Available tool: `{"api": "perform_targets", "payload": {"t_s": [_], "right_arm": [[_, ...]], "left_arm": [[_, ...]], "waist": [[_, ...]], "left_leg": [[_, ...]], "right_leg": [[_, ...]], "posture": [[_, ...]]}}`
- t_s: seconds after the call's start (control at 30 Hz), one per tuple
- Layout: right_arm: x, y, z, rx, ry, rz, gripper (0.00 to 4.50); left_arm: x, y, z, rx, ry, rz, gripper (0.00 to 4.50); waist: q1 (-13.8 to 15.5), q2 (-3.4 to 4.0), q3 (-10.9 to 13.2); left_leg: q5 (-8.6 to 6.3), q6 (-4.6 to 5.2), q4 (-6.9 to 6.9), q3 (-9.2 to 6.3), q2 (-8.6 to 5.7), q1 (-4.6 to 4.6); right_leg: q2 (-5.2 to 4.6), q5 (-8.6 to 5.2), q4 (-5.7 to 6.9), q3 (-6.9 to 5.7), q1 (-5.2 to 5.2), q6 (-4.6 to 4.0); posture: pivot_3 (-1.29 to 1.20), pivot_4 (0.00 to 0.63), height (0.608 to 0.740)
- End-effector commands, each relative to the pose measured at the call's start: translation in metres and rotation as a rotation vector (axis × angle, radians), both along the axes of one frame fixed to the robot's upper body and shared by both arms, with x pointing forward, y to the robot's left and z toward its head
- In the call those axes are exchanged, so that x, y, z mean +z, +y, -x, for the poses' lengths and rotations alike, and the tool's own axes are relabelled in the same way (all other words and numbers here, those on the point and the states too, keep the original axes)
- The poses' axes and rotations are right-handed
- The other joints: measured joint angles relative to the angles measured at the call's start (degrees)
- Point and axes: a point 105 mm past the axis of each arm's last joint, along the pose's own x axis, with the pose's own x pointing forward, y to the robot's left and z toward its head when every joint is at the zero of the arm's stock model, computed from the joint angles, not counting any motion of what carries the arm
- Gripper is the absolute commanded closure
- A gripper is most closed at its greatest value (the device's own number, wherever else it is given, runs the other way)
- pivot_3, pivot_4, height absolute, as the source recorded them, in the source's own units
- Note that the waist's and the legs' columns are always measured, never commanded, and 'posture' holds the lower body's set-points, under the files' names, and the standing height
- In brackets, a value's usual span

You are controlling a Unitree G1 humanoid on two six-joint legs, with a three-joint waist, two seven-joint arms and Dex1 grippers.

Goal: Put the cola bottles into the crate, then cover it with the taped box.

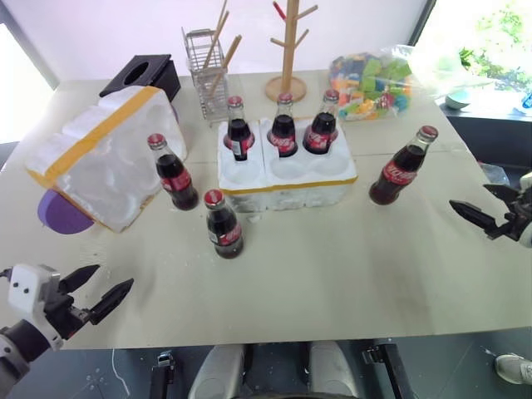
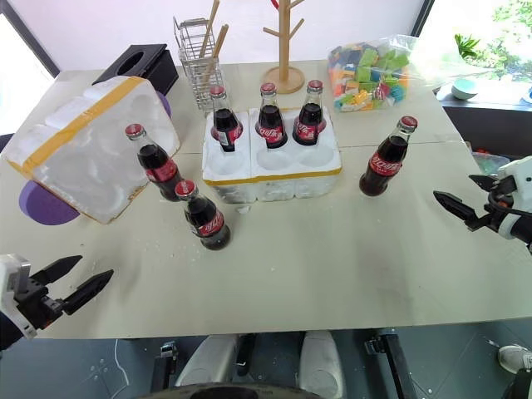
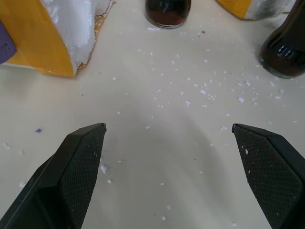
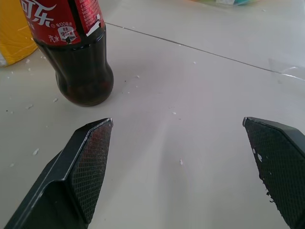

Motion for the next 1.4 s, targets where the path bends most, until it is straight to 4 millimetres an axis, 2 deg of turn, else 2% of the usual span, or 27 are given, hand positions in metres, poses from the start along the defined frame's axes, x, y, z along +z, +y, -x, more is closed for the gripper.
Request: {"api": "perform_targets", "payload": {"t_s": [0.03, 0.73, 0.9, 1.0, 1.07, 1.13, 1.2, 1.37, 1.4], "right_arm": [[0.013, 0.001, -0.002, 0.005, -0.055, 0.015, 0.00], [0.011, 0.003, 0.002, 0.008, -0.044, 0.006, 0.00], [0.010, 0.005, 0.003, 0.035, -0.018, -0.011, 0.00], [0.018, 0.007, 0.004, 0.061, -0.017, 0.003, 0.00], [0.034, 0.012, 0.010, 0.104, -0.027, -0.028, 0.00], [0.050, 0.022, 0.021, 0.168, -0.021, -0.053, 0.00], [0.065, 0.040, 0.037, 0.271, 0.003, -0.065, 0.00], [0.096, 0.102, 0.086, 0.543, 0.049, -0.152, 0.00], [0.104, 0.123, 0.099, 0.631, 0.039, -0.174, 0.00]], "left_arm": [[0.008, 0.000, -0.002, -0.014, -0.023, -0.041, 0.07], [0.007, -0.001, -0.009, 0.006, -0.026, 0.024, 0.07], [0.013, -0.004, -0.014, -0.010, -0.062, 0.025, 0.07], [0.025, -0.009, -0.024, -0.031, -0.118, 0.020, 0.07], [0.035, -0.016, -0.033, -0.070, -0.154, 0.025, 0.07], [0.043, -0.020, -0.045, -0.096, -0.186, 0.025, 0.07], [0.052, -0.023, -0.059, -0.119, -0.219, 0.033, 0.07], [0.067, -0.034, -0.097, -0.191, -0.267, 0.040, 0.07], [0.070, -0.039, -0.109, -0.213, -0.281, 0.041, 0.07]], "waist": [[0.0, 0.00, 0.0], [0.0, 0.00, 0.0], [0.0, -0.01, 0.0], [0.0, -0.01, 0.0], [0.1, 0.01, 0.0], [0.2, 0.03, 0.0], [0.4, 0.07, 0.0], [0.3, 0.00, -0.1], [0.2, -0.02, -0.1]], "left_leg": [[0.00, 0.00, 0.00, 0.00, 0.00, 0.00], [0.01, 0.02, 0.18, 0.36, -0.01, 0.20], [0.02, 0.02, 0.22, 0.56, 0.04, 0.30], [0.02, 0.02, 0.22, 0.60, 0.04, 0.31], [0.02, 0.02, 0.23, 0.61, 0.04, 0.32], [0.03, 0.03, 0.24, 0.62, 0.04, 0.31], [0.03, 0.03, 0.24, 0.62, 0.06, 0.30], [0.03, 0.03, 0.24, 0.64, 0.14, 0.29], [0.03, 0.03, 0.24, 0.66, 0.14, 0.29]], "right_leg": [[0.01, 0.00, 0.00, 0.00, 0.00, 0.00], [0.01, 0.01, 0.45, 0.33, -0.03, 0.02], [0.02, 0.01, 0.58, 0.47, -0.03, 0.02], [0.01, 0.02, 0.60, 0.49, -0.03, 0.03], [0.02, 0.02, 0.61, 0.50, -0.03, 0.03], [0.01, 0.02, 0.67, 0.51, -0.05, 0.03], [0.01, 0.02, 0.69, 0.50, -0.05, 0.03], [0.10, 0.04, 0.69, 0.48, -0.06, 0.11], [0.10, 0.12, 0.69, 0.48, -0.06, 0.24]], "posture": [[0.00, 0.150, 0.740], [0.00, 0.150, 0.740], [0.00, 0.150, 0.740], [0.00, 0.150, 0.740], [0.00, 0.150, 0.740], [0.00, 0.150, 0.740], [0.00, 0.150, 0.740], [0.00, 0.150, 0.740], [0.00, 0.150, 0.740]]}}
